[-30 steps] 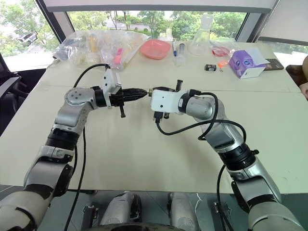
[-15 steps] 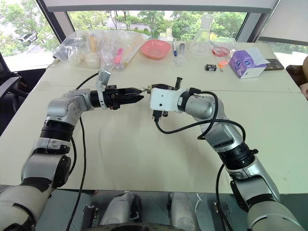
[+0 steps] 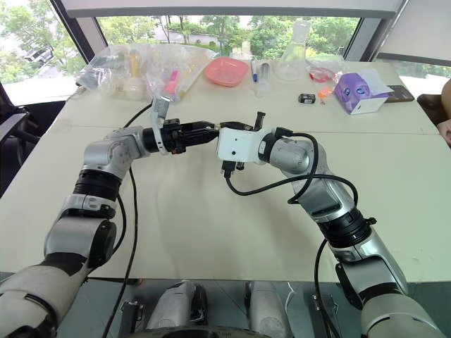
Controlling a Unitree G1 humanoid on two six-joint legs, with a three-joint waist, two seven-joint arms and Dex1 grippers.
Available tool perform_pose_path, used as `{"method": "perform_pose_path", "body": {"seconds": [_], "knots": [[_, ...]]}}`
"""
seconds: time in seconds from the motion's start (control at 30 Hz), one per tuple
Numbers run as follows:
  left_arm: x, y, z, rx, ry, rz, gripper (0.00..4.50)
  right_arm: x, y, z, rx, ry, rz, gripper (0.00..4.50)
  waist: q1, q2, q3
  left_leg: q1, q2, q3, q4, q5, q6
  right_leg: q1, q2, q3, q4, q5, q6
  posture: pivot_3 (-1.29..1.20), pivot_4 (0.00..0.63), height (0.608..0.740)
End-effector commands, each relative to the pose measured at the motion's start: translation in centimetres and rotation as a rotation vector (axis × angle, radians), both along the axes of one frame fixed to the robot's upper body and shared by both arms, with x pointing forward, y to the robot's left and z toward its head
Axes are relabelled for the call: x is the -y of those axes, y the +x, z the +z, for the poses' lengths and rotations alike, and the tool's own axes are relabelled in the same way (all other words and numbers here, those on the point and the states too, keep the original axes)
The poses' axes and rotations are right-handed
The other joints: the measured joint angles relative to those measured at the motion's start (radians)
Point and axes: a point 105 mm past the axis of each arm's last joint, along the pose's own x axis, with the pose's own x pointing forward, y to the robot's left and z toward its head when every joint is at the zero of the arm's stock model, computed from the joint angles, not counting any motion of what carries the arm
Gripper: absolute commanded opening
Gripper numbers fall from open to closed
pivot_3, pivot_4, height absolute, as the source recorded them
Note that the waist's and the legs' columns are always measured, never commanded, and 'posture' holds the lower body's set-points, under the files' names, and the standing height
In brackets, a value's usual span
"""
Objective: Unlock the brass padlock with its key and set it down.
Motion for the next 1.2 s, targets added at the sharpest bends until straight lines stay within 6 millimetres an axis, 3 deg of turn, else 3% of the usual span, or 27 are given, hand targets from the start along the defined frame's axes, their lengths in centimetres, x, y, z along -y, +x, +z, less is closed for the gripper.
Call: {"method": "perform_pose_path", "body": {"seconds": [0.03,0.1,0.37,0.4,0.43,0.53,0.6,0.67,0.73,0.97,1.2], "knots": [[0.7,0.0,1.5,0.069,0.001,-0.024,1.04,-0.4,-0.6,2.5,0.092,0.034,0.018,0.67,0.002,0.000,0.000,0.000,0.000,0.000,0.000,0.000,0.000,0.000,0.000,0.000,0.000,0.000,0.000,0.00,0.150,0.733],[1.0,-0.1,1.5,0.079,0.004,-0.037,0.04,-0.5,-0.6,2.5,0.094,0.035,0.018,0.67,0.001,0.000,0.000,0.000,0.000,0.000,0.000,0.000,0.000,0.000,0.000,0.000,0.000,0.000,0.000,0.00,0.150,0.733],[0.8,0.0,1.6,0.078,-0.006,-0.024,0.01,-0.1,-0.7,1.8,0.039,0.033,0.007,0.67,-0.001,0.000,0.000,0.000,0.000,0.000,0.000,0.000,0.000,0.000,0.000,0.000,0.000,0.000,0.000,0.00,0.150,0.733],[0.6,0.1,1.7,0.073,-0.016,-0.016,0.00,0.3,-0.8,0.9,-0.017,0.016,-0.004,1.69,0.000,0.000,0.000,0.000,0.000,0.000,0.000,0.000,0.000,0.000,0.000,0.000,0.000,0.000,0.000,0.00,0.150,0.733],[0.5,0.1,1.8,0.069,-0.024,-0.010,0.00,0.8,-0.9,0.3,-0.059,0.005,-0.017,1.97,0.000,0.000,0.000,0.000,0.000,0.000,0.000,0.000,0.000,0.000,0.000,0.000,0.000,0.000,0.000,0.00,0.150,0.733],[0.0,-0.1,1.8,0.059,-0.031,-0.005,0.00,2.5,-1.5,0.3,-0.115,0.075,-0.078,3.49,0.004,0.000,0.000,0.000,0.000,-0.001,0.000,0.000,0.000,0.000,0.000,0.000,0.000,0.000,0.000,0.00,0.150,0.733],[-0.2,-0.2,1.6,0.056,-0.022,-0.009,0.00,3.0,-1.9,1.7,-0.195,0.272,-0.113,4.46,0.003,0.000,0.000,-0.001,0.000,-0.001,0.000,0.000,0.000,0.000,0.000,0.000,-0.001,0.000,0.000,0.00,0.150,0.733],[-0.3,-0.5,1.6,0.050,-0.026,-0.018,0.00,3.3,-2.3,3.5,-0.268,0.487,-0.132,4.46,-0.001,0.000,0.000,0.000,0.000,-0.001,0.000,0.000,0.000,0.000,0.000,0.000,0.000,0.000,0.000,0.00,0.150,0.733],[-0.2,-0.8,2.0,0.047,-0.042,-0.032,0.00,3.5,-2.5,4.2,-0.292,0.579,-0.153,4.46,-0.001,0.000,0.000,0.000,0.001,-0.002,0.000,0.001,-0.001,-0.001,0.001,0.000,0.002,0.000,0.000,0.00,0.150,0.733],[0.2,-1.7,3.3,0.037,-0.100,-0.074,0.00,3.2,-1.8,3.7,-0.290,0.614,-0.220,4.46,0.001,0.000,0.000,0.000,0.000,-0.002,0.000,0.001,-0.001,0.000,0.000,0.000,0.001,0.000,0.000,0.00,0.150,0.733],[0.0,-2.7,4.1,0.030,-0.128,-0.107,0.00,4.3,-0.6,3.4,-0.277,0.635,-0.284,4.46,0.000,0.000,0.000,0.000,0.000,-0.002,0.000,0.001,-0.001,-0.001,0.000,0.000,0.001,0.000,0.000,0.00,0.150,0.733]]}}
